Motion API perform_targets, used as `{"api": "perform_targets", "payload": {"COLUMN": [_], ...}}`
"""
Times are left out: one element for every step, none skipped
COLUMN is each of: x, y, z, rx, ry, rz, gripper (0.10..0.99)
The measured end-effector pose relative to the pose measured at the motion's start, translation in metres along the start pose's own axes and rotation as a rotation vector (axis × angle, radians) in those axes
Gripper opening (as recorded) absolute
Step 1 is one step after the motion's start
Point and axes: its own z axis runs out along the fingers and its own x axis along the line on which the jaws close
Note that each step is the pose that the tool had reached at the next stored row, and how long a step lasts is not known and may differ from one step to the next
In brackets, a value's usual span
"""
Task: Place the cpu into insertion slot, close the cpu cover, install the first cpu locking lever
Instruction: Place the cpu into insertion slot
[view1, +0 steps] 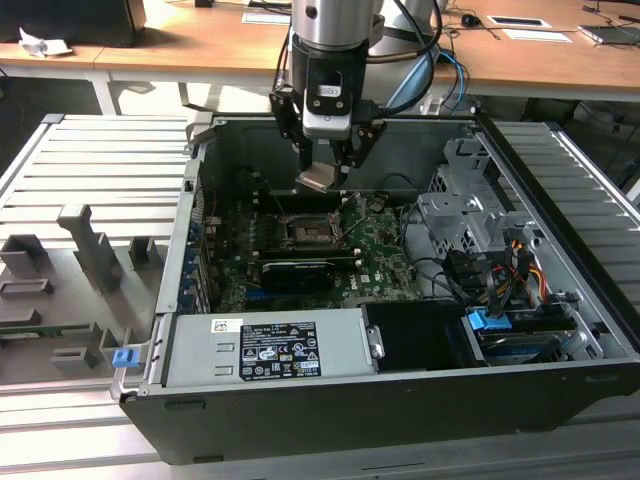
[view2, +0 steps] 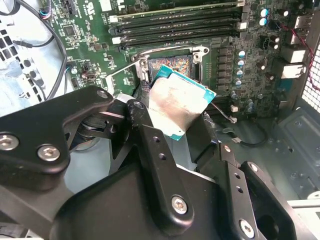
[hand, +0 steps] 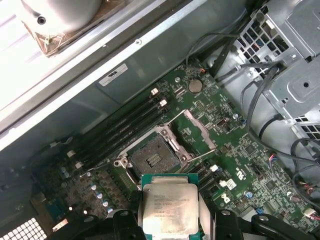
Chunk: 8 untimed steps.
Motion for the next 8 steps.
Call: {"api": "perform_targets", "payload": {"x": [0.0001,0.0002,0.0002,0.0004,0.0005,0.0005,0.0006,0.0006], "y": [-0.0001,-0.0002,-0.0002,-0.0003,-0.0004,-0.0004,-0.0005,-0.0005], "z": [0.0001,0.0001,0.0001,0.0001,0.0002,0.0002,0.0002,0.0003], "rx": [0.000,0.000,0.000,0.000,0.000,0.000,0.000,0.000], "ry": [-0.0002,-0.0004,-0.0005,-0.0008,-0.0009,-0.0010,-0.0012,-0.0014], "rz": [0.003,0.005,0.006,0.009,0.010,0.012,0.014,0.017], "gripper": [0.537,0.537,0.537,0.537,0.537,0.537,0.537,0.537]}}
